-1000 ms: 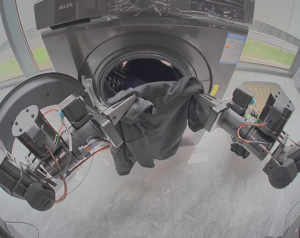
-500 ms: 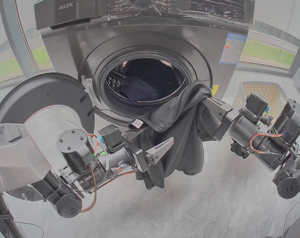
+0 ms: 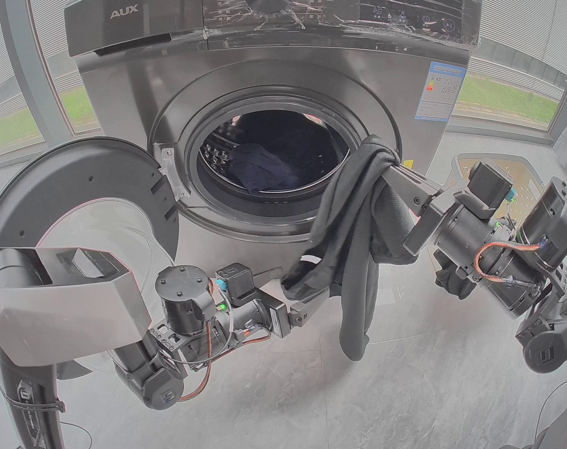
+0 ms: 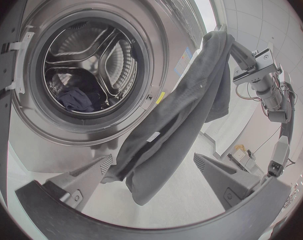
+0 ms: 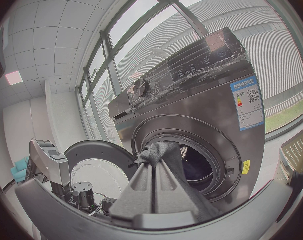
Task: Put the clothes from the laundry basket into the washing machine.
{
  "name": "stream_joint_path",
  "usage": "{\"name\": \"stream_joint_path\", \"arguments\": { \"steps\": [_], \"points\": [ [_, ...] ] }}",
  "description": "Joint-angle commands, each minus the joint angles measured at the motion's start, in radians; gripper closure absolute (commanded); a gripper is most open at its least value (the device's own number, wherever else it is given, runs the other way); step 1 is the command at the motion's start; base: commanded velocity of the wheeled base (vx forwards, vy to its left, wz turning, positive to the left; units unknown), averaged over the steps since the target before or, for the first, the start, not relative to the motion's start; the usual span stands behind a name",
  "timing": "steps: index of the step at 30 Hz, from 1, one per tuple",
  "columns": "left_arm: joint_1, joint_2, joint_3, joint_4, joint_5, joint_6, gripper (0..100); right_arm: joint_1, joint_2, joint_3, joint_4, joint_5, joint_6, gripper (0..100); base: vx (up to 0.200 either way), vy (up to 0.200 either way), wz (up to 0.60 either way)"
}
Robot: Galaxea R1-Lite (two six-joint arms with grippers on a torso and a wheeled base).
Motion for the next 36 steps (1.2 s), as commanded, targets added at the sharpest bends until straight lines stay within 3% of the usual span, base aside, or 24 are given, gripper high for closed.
{"name": "stream_joint_path", "arguments": {
  "steps": [1,12,21,31,36],
  "points": [
    [0.005,0.027,0.002,-0.006,0.001,-0.001,0,-0.004,-0.001,0.005,-0.001,0.007,0.0,100,0.0,0.0,0.0],
    [0.023,0.042,0.014,-0.006,0.001,0.001,0,-0.012,-0.001,0.004,-0.001,0.01,0.0,100,0.0,0.0,0.0],
    [0.022,0.065,0.017,-0.006,0.031,0.001,0,-0.026,-0.004,-0.005,-0.001,0.009,0.0,100,0.0,0.0,0.0],
    [-0.02,0.085,0.029,-0.006,0.028,0.016,0,-0.035,0.013,-0.044,0.001,0.0,0.003,100,0.0,0.0,0.0],
    [-0.052,0.102,0.025,-0.006,0.025,0.016,0,-0.059,0.062,-0.105,0.007,-0.042,0.006,100,0.0,0.0,0.0]
  ]
}}
